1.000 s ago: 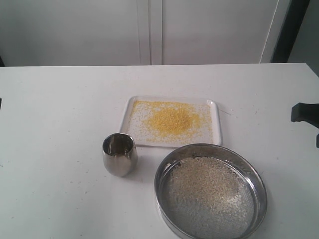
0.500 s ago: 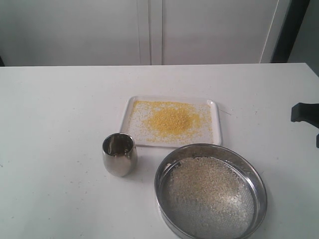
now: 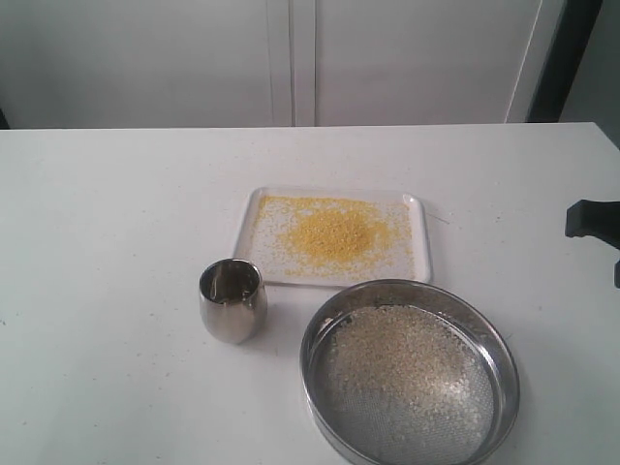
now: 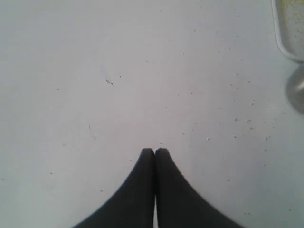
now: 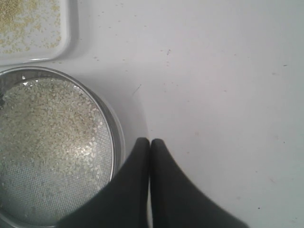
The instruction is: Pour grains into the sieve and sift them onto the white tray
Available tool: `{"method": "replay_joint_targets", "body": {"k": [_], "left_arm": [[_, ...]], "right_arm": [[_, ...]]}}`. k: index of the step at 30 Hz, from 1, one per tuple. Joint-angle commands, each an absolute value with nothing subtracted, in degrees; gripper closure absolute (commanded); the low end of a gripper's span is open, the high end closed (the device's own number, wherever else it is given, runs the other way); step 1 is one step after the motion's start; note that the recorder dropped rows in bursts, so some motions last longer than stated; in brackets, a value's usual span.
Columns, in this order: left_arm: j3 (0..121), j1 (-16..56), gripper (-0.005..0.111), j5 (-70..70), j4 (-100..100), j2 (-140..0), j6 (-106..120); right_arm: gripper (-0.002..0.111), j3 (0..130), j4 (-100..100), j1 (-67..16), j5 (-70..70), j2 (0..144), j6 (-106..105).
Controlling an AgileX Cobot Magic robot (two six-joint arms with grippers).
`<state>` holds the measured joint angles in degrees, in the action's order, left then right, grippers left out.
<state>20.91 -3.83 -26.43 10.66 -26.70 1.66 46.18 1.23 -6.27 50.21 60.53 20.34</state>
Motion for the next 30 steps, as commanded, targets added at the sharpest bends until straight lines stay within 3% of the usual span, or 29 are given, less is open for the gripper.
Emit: {"method": "replay_joint_targets", "body": {"k": [1, 19, 30], "left_arm": [[18.3, -3.9, 0.107, -26.3, 10.5, -21.2, 1.5], [5.4, -3.9, 0.107, -24.0, 8.0, 0.0, 1.5], [1.1, 0.7, 0.107, -21.3, 6.6, 0.0, 2.9]], "right_arm": [[0.108, 46.0, 1.5, -5.6, 49.6, 60.1, 20.4], [0.108, 46.0, 1.5, -5.6, 49.6, 60.1, 20.4], [0.108, 46.0, 1.5, -5.6, 49.6, 60.1, 20.4]]}}
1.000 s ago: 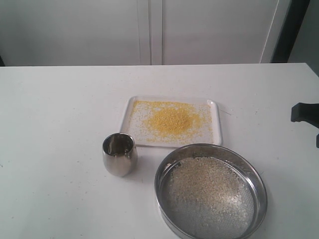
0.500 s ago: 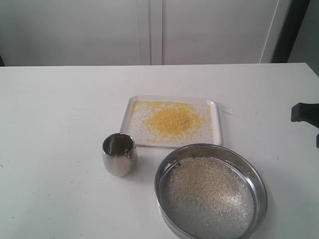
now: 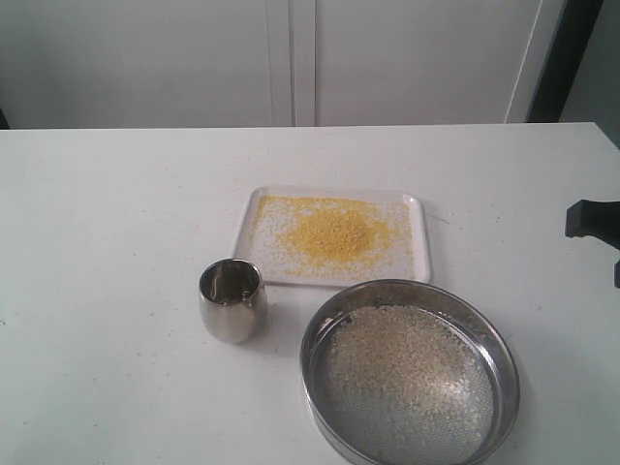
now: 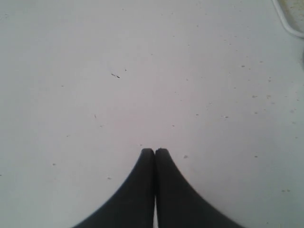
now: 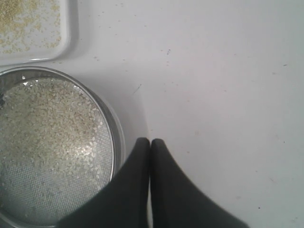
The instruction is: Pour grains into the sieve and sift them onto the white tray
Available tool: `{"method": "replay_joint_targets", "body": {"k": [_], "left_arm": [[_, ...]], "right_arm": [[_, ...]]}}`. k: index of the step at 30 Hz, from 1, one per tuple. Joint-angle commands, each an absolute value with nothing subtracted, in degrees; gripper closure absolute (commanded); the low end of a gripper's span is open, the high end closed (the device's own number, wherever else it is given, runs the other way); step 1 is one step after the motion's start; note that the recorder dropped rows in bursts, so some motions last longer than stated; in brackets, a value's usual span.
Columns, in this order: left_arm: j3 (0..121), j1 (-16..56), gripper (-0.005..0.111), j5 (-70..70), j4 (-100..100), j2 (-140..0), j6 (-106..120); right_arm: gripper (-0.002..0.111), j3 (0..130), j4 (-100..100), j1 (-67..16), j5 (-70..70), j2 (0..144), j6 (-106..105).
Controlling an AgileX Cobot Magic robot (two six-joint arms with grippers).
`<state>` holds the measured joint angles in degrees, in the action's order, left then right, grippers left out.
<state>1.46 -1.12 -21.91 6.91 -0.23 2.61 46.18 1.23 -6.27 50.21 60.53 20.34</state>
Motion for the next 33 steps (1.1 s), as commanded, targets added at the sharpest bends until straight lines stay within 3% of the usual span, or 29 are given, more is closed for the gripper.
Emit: {"method": "replay_joint_targets", "body": {"k": [1, 33], "left_arm": [[1.1, 0.7, 0.107, -21.3, 6.6, 0.0, 2.9], [0.0, 0.7, 0.107, -19.6, 2.1, 0.0, -1.7]], "right_arm": [[0.108, 46.0, 1.5, -5.6, 49.6, 60.1, 20.4], [0.108, 46.0, 1.5, -5.6, 49.6, 60.1, 20.4]]}}
